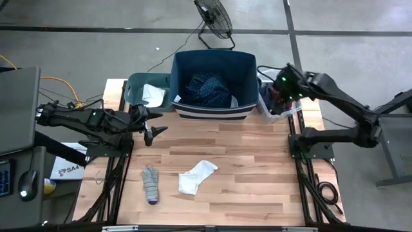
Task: Pick & Place Cloths
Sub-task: Put the gray sock into the green bin
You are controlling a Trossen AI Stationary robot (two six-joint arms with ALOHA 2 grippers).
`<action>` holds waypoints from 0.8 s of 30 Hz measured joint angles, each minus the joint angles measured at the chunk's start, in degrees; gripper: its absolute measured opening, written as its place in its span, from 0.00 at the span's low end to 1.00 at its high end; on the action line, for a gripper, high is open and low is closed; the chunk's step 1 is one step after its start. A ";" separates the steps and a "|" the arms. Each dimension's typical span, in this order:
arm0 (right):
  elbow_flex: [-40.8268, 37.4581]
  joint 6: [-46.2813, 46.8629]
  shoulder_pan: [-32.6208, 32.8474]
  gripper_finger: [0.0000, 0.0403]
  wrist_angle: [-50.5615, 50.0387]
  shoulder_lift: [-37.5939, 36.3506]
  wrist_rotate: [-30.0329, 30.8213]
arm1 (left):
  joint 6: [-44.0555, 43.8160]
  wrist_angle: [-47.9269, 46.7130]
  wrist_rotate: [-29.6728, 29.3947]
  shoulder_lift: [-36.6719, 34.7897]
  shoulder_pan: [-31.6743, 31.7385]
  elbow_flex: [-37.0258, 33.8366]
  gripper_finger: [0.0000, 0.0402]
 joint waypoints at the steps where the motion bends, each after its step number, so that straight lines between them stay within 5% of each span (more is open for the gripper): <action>1: 0.02 1.71 1.07 0.68 0.14 -1.38 -2.42 | -1.09 -0.06 0.01 0.00 0.00 0.00 0.80; 5: 0.06 5.62 6.28 0.65 1.76 -6.03 -8.74 | -2.79 -0.52 0.63 0.41 -0.01 0.01 0.80; 13: 0.08 13.40 19.04 0.61 2.24 -11.69 -10.66 | -3.38 -6.46 7.69 3.04 -0.01 0.02 0.80; 24: 0.08 25.96 40.74 0.59 7.28 -10.82 -9.37 | -16.43 -18.80 30.60 5.29 -0.02 0.02 0.80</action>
